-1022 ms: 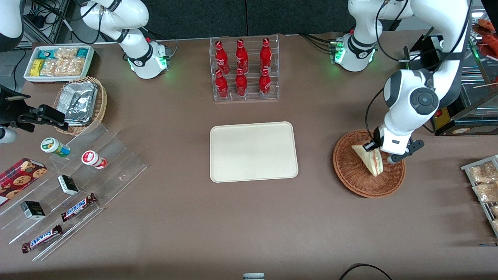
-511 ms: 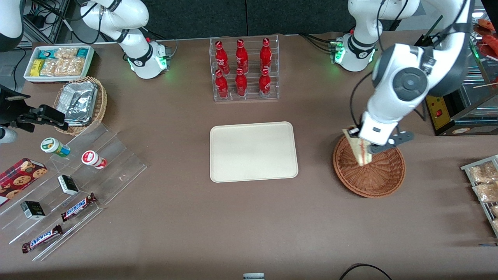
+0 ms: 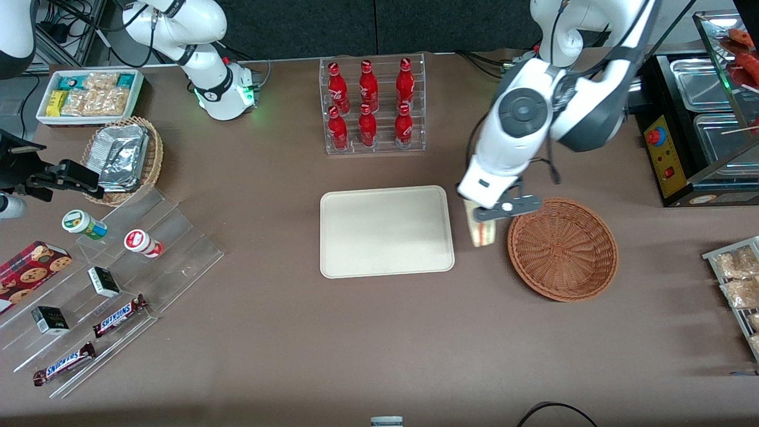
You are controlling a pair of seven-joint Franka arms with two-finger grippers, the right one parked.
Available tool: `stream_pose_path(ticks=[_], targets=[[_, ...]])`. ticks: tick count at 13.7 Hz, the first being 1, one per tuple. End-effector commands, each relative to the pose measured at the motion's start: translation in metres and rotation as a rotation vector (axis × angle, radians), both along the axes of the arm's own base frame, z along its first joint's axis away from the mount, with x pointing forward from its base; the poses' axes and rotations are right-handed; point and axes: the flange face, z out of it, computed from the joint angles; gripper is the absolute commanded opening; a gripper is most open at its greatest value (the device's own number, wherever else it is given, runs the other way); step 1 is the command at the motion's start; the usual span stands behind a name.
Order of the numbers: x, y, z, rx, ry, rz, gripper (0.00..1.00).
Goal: Place sandwich from basket to tray
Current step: 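Carry the sandwich over the cream tray and lower it onto it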
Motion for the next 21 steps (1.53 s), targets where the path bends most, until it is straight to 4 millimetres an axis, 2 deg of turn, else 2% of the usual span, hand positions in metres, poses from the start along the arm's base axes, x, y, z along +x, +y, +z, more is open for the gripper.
stream_pose_path(ticks=[1,4,6,8,10,16,21], targets=[[-0.004,-0.066,-0.026,-0.023,0.023,-0.031,0.00],[-0.009,-0.117,-0.059,-0.042,0.034,-0.021,0.00],[-0.007,-0.134,-0.082,-0.014,0.021,-0.062,0.00],[-0.016,-0.158,-0.099,-0.032,0.015,-0.090,0.00],[-0.023,-0.173,-0.114,-0.055,0.000,-0.087,0.00],[-0.034,-0.190,-0.147,-0.049,-0.023,-0.083,0.00],[-0.037,-0.188,-0.163,-0.033,-0.033,-0.071,0.00]])
